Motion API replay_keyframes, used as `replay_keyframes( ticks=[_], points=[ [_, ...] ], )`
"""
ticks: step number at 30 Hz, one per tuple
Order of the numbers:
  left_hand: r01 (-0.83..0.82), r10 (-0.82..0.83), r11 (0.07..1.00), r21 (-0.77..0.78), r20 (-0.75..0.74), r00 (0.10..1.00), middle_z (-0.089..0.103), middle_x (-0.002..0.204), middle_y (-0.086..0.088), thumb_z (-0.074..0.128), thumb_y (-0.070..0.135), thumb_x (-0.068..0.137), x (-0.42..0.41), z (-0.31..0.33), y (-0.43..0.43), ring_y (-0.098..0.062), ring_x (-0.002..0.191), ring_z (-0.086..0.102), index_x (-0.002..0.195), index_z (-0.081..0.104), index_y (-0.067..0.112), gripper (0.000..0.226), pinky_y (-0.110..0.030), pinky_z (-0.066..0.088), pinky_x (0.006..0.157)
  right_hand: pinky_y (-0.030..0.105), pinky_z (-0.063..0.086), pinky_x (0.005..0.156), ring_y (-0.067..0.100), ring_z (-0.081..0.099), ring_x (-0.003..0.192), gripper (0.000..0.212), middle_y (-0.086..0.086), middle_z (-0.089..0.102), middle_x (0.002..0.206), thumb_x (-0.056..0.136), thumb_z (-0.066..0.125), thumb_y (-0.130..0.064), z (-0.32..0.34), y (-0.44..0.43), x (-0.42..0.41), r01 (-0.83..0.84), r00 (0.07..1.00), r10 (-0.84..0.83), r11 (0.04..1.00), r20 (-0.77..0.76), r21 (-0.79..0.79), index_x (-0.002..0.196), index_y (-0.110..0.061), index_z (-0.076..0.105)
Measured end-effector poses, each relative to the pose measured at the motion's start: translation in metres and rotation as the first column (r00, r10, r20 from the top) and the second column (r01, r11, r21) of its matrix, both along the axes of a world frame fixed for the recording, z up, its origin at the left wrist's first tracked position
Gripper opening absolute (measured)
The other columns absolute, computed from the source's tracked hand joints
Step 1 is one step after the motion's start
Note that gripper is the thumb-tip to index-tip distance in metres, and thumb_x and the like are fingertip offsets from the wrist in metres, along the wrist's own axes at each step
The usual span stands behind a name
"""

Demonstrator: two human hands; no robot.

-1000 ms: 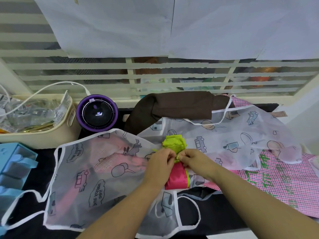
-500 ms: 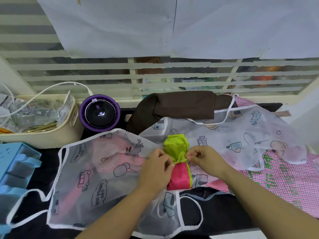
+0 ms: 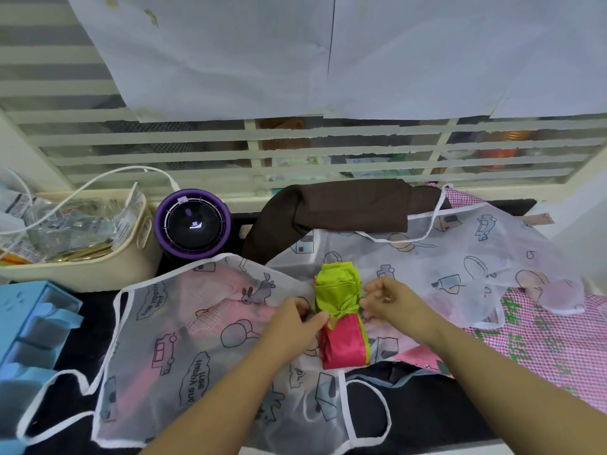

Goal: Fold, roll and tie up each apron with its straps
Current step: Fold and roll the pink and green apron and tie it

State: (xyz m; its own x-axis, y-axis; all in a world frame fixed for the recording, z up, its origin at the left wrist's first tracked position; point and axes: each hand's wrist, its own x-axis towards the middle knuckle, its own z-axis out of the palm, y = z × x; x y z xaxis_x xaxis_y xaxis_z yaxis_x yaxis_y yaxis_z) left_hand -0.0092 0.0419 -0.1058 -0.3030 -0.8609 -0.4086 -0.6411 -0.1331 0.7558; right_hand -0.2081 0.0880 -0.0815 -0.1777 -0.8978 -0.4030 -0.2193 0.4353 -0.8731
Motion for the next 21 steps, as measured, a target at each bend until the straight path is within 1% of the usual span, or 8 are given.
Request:
replay_keyframes(
  ticks=[3,7,10,12,15,17,19,21],
  points=[
    [-0.073,0.089,0.988,0.139,-0.112,0.99,0.061,0.108,0.003,0.072,0.038,0.082,-0.005,0.001,-0.003,-0.013,0.103,0.058,0.119,0.049,0.011,0.052,-0.026,0.047,0.088,0.031,0.058,0.072,0.018,0.067,0.077,0.017,0.008,0.066,0.1,0.091,0.06,-0.003,0.004,0.004,0.014,-0.011,0.951,-0.044,0.984,0.307,0.176,0.106,-0.012,0.057],
    [-0.026,0.057,0.992,0.124,-0.257,0.965,0.066,0.098,0.008,0.077,0.027,0.079,-0.005,0.015,-0.002,-0.003,0.09,0.062,0.103,0.056,0.023,0.032,-0.012,0.048,0.072,0.043,0.051,0.09,0.02,0.066,0.086,0.025,0.006,0.068,0.106,0.089,0.063,-0.002,0.009,0.001,0.033,0.009,0.969,-0.034,0.994,0.243,0.105,0.106,-0.02,0.064],
    [0.032,0.18,0.949,0.315,-0.619,0.765,0.069,0.114,-0.008,0.081,0.017,0.074,0.012,0.034,-0.003,-0.017,0.101,0.067,0.113,0.063,0.014,0.043,-0.023,0.053,0.084,0.027,0.055,0.08,0.01,0.067,0.087,0.029,0.0,0.068,0.105,0.088,0.062,0.002,0.036,-0.003,0.037,-0.024,0.953,0.018,1.0,0.303,0.015,0.11,-0.017,0.062],
    [0.068,0.247,0.927,0.368,-0.738,0.628,0.069,0.112,-0.014,0.075,-0.001,0.072,0.024,0.052,-0.008,-0.022,0.1,0.067,0.113,0.065,0.007,0.043,-0.028,0.055,0.082,0.025,0.055,0.081,0.011,0.067,0.088,0.028,-0.001,0.07,0.102,0.089,0.059,0.003,0.062,-0.006,0.039,-0.114,0.914,0.125,0.992,0.387,-0.052,0.108,-0.017,0.064],
    [0.076,0.155,0.966,0.247,-0.789,0.594,0.071,0.102,-0.012,0.064,-0.011,0.063,0.039,0.085,-0.019,-0.021,0.094,0.067,0.094,0.071,0.008,0.038,-0.026,0.056,0.078,0.031,0.051,0.09,0.017,0.063,0.095,0.028,0.002,0.071,0.102,0.085,0.058,-0.014,0.096,-0.017,0.04,-0.151,0.849,0.178,0.984,0.498,-0.093,0.112,-0.01,0.065],
    [0.074,0.003,0.995,0.072,-0.733,0.68,0.073,0.097,-0.001,0.068,-0.009,0.066,0.048,0.109,-0.025,-0.013,0.093,0.067,0.098,0.068,0.01,0.037,-0.022,0.054,0.077,0.029,0.051,0.086,0.017,0.059,0.086,0.034,0.004,0.069,0.096,0.08,0.06,-0.034,0.117,-0.028,0.043,-0.161,0.812,0.17,0.985,0.558,-0.065,0.105,-0.011,0.068],
    [0.09,-0.196,0.972,-0.217,-0.537,0.82,0.072,0.09,0.009,0.071,-0.004,0.078,0.053,0.129,-0.026,-0.004,0.086,0.067,0.101,0.063,0.017,0.033,-0.019,0.052,0.076,0.027,0.053,0.078,0.018,0.056,0.078,0.049,0.009,0.061,0.09,0.074,0.07,-0.052,0.137,-0.037,0.049,-0.225,0.769,0.203,0.974,0.606,-0.041,0.1,-0.009,0.068],
    [0.117,-0.29,0.905,-0.41,-0.391,0.873,0.067,0.094,0.008,0.064,0.003,0.088,0.054,0.147,-0.026,-0.008,0.088,0.064,0.105,0.06,0.024,0.027,-0.03,0.054,0.081,0.028,0.051,0.079,0.022,0.055,0.084,0.059,0.016,0.057,0.093,0.075,0.072,-0.049,0.154,-0.045,0.056,-0.296,0.782,0.302,0.95,0.545,-0.102,0.108,-0.001,0.065]
  ],
)
